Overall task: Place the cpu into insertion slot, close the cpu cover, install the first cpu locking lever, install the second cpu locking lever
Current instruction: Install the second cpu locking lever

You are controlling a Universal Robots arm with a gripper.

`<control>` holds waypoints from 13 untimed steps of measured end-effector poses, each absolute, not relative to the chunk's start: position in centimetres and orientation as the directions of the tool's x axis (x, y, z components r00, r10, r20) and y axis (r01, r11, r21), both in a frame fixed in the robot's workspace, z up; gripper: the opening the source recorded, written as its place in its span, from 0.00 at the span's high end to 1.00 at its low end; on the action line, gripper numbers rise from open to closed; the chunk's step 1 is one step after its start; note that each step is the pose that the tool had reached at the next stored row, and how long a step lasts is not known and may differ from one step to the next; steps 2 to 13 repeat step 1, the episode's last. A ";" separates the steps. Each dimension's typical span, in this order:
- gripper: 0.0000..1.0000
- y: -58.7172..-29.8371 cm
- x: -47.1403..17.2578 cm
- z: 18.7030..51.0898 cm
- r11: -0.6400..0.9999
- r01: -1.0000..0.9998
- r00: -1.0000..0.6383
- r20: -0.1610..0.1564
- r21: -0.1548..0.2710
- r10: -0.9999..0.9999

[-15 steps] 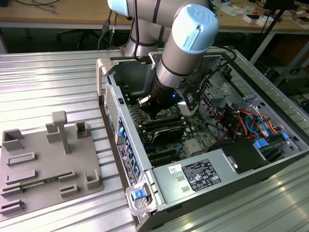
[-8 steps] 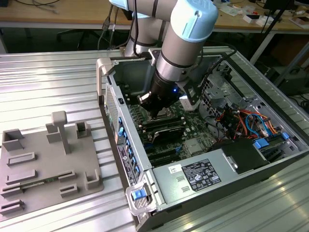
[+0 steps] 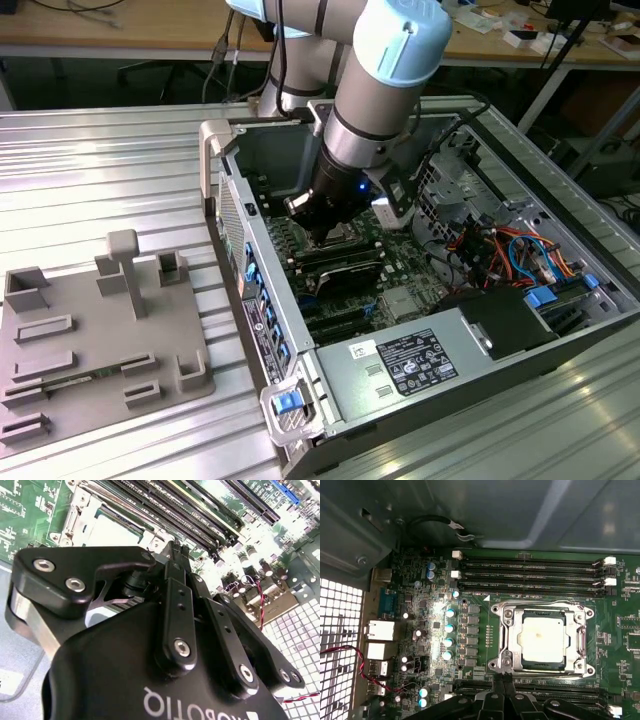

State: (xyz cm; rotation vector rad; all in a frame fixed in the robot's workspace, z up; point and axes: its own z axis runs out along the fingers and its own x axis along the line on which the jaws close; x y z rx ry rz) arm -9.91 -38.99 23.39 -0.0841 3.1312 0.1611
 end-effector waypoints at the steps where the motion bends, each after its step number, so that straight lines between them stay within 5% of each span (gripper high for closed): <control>1: 0.89 -39.0 -9.9 23.4 0.993 -0.054 -0.999 -0.008 0.102 -0.053; 13: 0.89 -39.0 -9.9 23.4 0.993 -0.054 -0.999 -0.008 0.102 -0.053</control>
